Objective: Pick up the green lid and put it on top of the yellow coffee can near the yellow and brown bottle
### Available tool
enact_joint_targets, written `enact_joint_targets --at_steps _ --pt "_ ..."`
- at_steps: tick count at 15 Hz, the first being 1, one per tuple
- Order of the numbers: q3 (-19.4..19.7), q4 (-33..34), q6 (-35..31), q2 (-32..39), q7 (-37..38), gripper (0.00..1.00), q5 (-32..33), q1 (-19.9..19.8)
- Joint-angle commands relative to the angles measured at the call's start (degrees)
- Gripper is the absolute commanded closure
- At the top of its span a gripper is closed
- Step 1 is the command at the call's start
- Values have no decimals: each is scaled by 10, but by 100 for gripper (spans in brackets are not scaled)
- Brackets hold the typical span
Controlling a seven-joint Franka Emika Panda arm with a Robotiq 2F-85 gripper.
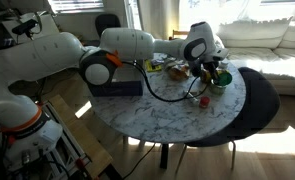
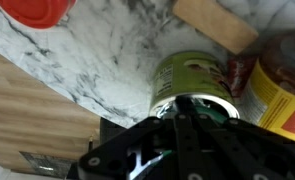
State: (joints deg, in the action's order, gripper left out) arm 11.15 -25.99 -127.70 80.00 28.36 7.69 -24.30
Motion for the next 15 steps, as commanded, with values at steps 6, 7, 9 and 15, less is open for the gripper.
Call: enact_joint_targets --at_steps 6,7,9,15 --pt "3 -4 29 -11 -26 100 -19 3" --pt "3 -4 27 -12 -26 100 -20 3" --pt "2 -4 23 -14 -25 100 -21 2" --pt "2 -8 19 -24 -24 100 -22 2"
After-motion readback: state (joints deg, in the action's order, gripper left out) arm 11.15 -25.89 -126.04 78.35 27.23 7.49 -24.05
